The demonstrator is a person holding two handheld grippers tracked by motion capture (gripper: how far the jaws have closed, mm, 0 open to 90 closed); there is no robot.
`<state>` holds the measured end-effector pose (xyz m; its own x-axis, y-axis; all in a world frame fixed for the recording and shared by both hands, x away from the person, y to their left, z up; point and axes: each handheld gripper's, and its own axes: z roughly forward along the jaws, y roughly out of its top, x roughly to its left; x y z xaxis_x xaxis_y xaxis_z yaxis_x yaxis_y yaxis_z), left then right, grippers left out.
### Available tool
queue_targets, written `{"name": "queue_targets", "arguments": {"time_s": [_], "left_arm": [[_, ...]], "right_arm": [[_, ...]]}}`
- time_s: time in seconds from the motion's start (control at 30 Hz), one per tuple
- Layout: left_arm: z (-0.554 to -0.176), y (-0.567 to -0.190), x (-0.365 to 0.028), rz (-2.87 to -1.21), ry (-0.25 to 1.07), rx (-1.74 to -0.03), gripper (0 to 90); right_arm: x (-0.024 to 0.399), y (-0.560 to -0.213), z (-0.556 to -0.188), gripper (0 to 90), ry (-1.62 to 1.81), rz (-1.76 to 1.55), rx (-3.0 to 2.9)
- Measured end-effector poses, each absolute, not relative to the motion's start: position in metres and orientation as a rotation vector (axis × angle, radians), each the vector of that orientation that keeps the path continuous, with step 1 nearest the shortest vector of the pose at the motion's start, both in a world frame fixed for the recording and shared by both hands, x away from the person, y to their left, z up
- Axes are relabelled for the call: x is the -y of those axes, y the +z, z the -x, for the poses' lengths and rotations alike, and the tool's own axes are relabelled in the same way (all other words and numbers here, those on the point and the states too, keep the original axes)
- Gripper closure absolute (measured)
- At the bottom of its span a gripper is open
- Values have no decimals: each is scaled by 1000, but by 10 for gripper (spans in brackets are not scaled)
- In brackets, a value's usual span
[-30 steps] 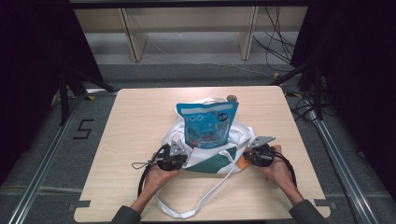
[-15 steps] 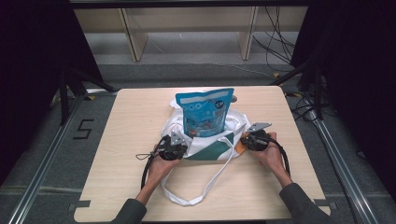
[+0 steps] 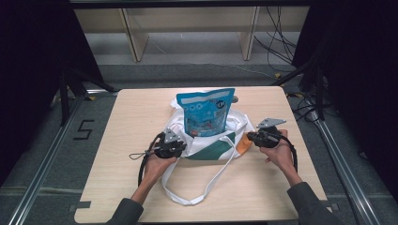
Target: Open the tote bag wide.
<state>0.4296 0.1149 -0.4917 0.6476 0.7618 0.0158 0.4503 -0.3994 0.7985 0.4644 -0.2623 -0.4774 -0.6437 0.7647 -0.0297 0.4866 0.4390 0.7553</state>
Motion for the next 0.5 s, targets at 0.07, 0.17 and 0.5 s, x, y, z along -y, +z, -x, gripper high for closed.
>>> {"name": "queue_targets", "arguments": {"time_s": [0.07,0.17,0.5], "left_arm": [[-426,-484,-120,-2048,491,-933,697],[-417,-474,-125,-2013,461,-932,645],[-396,-462,-138,-1980,487,-950,456]], "right_arm": [[265,-472,-460,817,1072,-1066,-2318],[267,-465,-452,762,1101,-1065,-2308],[266,-457,-434,547,1135,-1046,-2293]]}}
